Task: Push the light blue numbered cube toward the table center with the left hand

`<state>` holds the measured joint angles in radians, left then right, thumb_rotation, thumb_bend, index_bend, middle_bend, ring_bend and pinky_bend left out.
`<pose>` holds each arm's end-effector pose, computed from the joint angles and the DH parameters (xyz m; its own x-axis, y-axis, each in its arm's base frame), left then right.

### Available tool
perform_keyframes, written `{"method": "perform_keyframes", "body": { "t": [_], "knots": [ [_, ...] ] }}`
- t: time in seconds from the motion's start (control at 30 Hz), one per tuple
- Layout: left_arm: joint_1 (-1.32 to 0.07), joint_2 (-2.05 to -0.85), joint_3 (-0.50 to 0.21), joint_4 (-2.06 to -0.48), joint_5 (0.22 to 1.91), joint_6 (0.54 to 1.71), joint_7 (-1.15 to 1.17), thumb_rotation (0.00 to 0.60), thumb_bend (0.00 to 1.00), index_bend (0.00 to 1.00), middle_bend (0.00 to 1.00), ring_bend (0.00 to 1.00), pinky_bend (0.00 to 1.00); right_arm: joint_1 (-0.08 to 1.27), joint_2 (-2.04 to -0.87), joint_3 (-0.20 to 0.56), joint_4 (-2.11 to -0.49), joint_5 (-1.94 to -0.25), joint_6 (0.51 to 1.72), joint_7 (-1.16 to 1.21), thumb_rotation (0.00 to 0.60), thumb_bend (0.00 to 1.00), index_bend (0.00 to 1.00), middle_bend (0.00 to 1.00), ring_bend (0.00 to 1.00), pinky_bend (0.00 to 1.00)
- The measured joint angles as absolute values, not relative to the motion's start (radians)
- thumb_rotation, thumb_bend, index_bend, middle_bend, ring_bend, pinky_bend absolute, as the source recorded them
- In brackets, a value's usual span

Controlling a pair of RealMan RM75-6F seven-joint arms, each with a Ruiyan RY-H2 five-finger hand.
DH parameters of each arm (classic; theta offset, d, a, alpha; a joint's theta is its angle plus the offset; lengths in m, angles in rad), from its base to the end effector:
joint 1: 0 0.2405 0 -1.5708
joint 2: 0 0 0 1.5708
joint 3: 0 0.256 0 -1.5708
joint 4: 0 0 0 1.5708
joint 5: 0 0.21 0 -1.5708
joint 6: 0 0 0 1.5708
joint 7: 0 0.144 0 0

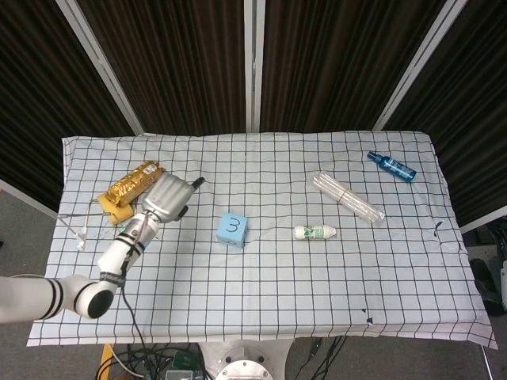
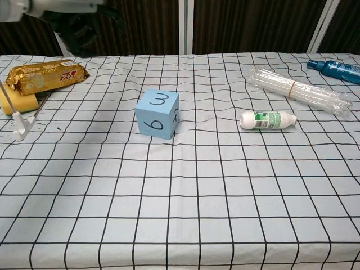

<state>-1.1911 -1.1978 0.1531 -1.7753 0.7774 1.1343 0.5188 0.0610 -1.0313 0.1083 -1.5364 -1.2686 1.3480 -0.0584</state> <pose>-0.0968 0.3698 0.0724 0.7390 0.1016 0.6661 0.6326 -0.4446 -0.6341 -0.3674 -0.1820 0.2053 0.5364 -0.0889 0.8393 -0.8052 0.2442 0.5404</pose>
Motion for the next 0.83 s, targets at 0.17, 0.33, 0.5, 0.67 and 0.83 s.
{"method": "perform_keyframes", "body": {
  "t": [0.17,0.33,0.5,0.67,0.83],
  "knots": [
    [-0.996,-1.144,0.204,-1.815,0.966,1.416,0.514,0.6,0.14,0.2,0.2,0.12,0.24,0.057,-1.029,0.107,-1.548,-1.304,1.384,-0.055,0.6,0.14,0.0,0.0,0.0,0.0],
    [-0.765,-1.096,0.253,-1.845,1.106,1.656,0.474,0.6,0.12,0.18,0.16,0.1,0.19,0.052,-1.041,0.101,-1.549,-1.335,1.405,-0.048,0.6,0.13,0.0,0.0,0.0,0.0],
    [-0.529,-1.084,0.292,-1.81,1.219,1.833,0.366,0.6,0.1,0.18,0.16,0.1,0.18,0.053,-1.056,0.091,-1.542,-1.36,1.409,-0.048,0.6,0.12,0.0,0.0,0.0,0.0],
    [-0.342,-1.111,0.3,-1.683,1.263,1.892,0.258,0.6,0.1,0.18,0.16,0.1,0.16,0.05,-1.062,0.079,-1.548,-1.391,1.428,-0.063,0.6,0.12,0.0,0.0,0.0,0.0],
    [-0.243,-1.142,0.268,-1.593,1.287,1.9,0.177,0.6,0.1,0.18,0.16,0.1,0.16,0.044,-1.062,0.075,-1.555,-1.396,1.44,-0.07,0.6,0.12,0.0,0.0,0.0,0.0]
  ]
}}
